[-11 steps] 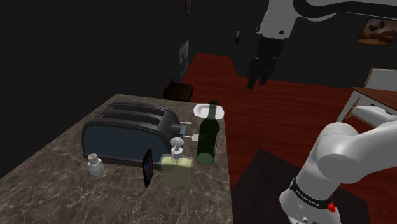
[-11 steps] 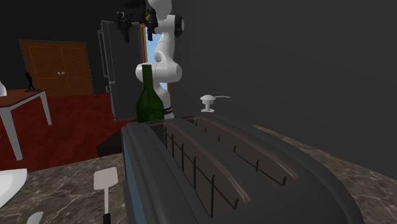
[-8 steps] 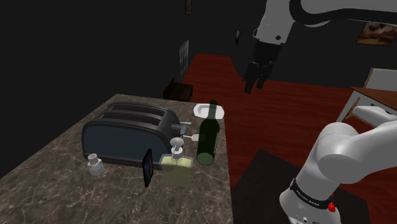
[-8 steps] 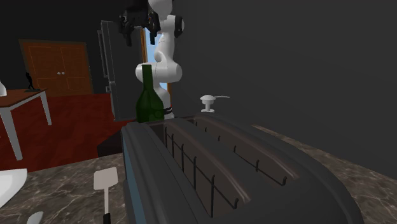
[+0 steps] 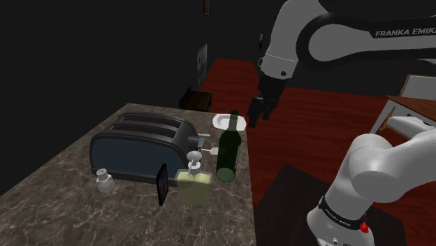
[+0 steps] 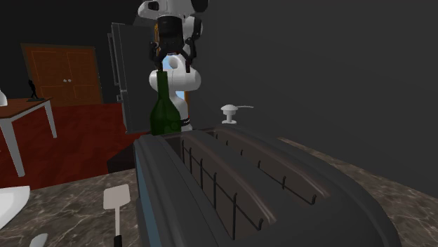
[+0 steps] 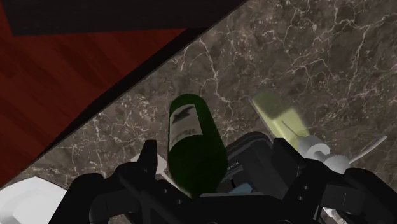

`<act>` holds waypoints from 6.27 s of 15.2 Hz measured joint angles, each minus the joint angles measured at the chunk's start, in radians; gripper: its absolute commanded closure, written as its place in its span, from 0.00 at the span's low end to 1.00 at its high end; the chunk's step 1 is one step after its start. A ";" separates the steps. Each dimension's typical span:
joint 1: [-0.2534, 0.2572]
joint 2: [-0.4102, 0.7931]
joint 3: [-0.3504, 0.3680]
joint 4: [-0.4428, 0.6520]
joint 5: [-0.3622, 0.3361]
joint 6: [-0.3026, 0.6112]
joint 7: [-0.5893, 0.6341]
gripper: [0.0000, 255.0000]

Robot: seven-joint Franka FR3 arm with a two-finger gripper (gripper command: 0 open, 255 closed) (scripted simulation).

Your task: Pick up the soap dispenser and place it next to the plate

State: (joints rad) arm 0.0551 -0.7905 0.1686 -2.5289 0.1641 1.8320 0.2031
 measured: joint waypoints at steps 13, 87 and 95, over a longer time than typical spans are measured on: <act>0.077 0.309 0.217 -0.102 0.092 0.496 0.092 0.00; 0.066 0.319 0.228 0.282 0.043 0.162 0.156 1.00; 0.060 0.321 0.215 0.389 0.032 0.056 0.162 1.00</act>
State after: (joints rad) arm 0.1150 -0.4693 0.3840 -2.1398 0.1959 1.8881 0.3648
